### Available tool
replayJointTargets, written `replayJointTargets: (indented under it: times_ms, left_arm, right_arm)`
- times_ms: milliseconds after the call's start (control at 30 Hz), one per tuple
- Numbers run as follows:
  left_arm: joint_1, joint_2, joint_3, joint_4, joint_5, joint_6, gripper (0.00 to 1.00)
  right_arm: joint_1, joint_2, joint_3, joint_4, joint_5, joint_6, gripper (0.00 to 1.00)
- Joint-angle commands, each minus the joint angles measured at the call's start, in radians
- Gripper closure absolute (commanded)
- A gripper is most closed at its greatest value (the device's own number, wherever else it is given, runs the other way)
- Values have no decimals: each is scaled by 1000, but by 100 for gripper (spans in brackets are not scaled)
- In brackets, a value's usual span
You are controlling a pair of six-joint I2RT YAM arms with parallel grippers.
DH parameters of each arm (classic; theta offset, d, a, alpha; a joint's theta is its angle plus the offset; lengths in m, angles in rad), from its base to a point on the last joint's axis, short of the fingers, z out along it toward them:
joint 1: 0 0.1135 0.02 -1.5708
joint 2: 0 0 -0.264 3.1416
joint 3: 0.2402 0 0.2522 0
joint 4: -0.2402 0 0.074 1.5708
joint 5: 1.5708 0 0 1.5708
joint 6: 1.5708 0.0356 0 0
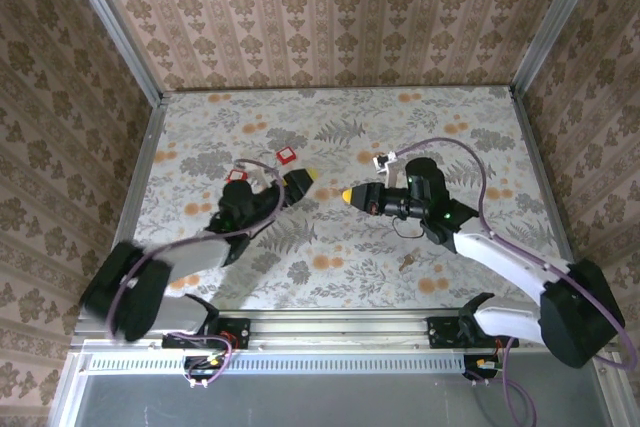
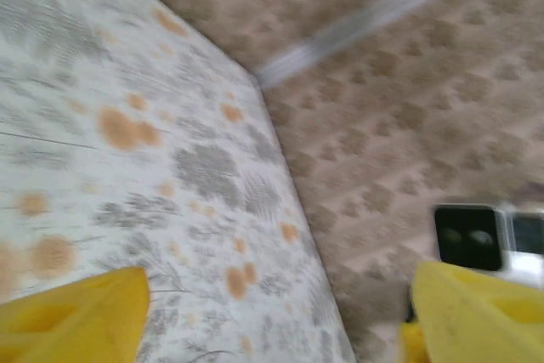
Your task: Unlock with the key
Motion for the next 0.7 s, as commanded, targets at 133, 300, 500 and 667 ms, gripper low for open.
replayJointTargets:
  times_ms: [133, 300, 500, 667]
  left_arm:
    - [110, -339, 286, -1020, -189, 364, 9]
    - [186, -271, 395, -1269, -312, 495, 7]
    - [190, -77, 553, -1373, -437, 564, 7]
    - [296, 95, 623, -1340, -441, 627, 9]
  right_arm:
    - [9, -27, 96, -392, 220, -188, 100]
    - [87, -33, 119, -396, 291, -185, 100]
    - [107, -33, 1, -346, 323, -157, 100]
    - [136, -32, 25, -413, 369, -216, 100]
